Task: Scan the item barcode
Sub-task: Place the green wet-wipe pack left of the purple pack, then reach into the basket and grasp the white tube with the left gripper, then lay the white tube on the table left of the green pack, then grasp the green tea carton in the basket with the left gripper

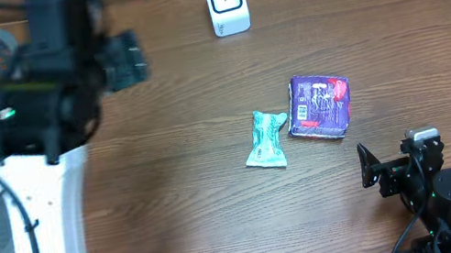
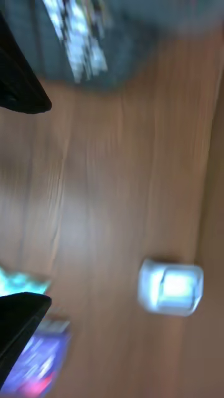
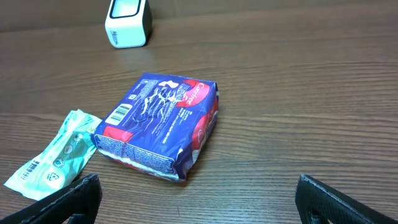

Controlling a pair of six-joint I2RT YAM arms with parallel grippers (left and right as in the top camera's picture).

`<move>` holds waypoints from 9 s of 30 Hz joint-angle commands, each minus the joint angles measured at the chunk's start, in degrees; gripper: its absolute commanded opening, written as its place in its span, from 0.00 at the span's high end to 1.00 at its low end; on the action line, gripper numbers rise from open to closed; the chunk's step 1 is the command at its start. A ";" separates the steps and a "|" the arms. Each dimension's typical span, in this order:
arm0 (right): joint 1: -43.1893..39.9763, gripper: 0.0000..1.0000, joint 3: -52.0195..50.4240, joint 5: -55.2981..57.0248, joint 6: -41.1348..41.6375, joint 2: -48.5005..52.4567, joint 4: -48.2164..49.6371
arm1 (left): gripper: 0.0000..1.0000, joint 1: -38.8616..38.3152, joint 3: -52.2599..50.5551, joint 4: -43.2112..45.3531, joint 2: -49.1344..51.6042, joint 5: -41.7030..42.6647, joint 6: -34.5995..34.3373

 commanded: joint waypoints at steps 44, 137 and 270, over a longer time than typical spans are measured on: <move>0.31 0.00 1.16 0.52 -0.09 -0.15 0.28 | 0.02 50.64 -33.46 21.35 9.60 0.31 -30.53; 0.31 0.00 1.16 0.52 -0.09 -0.15 0.28 | 0.96 -9.46 -41.13 33.18 22.95 27.80 6.36; 0.31 0.00 1.16 0.52 -0.09 -0.15 0.28 | 0.96 47.98 -25.88 32.83 25.90 7.10 -12.13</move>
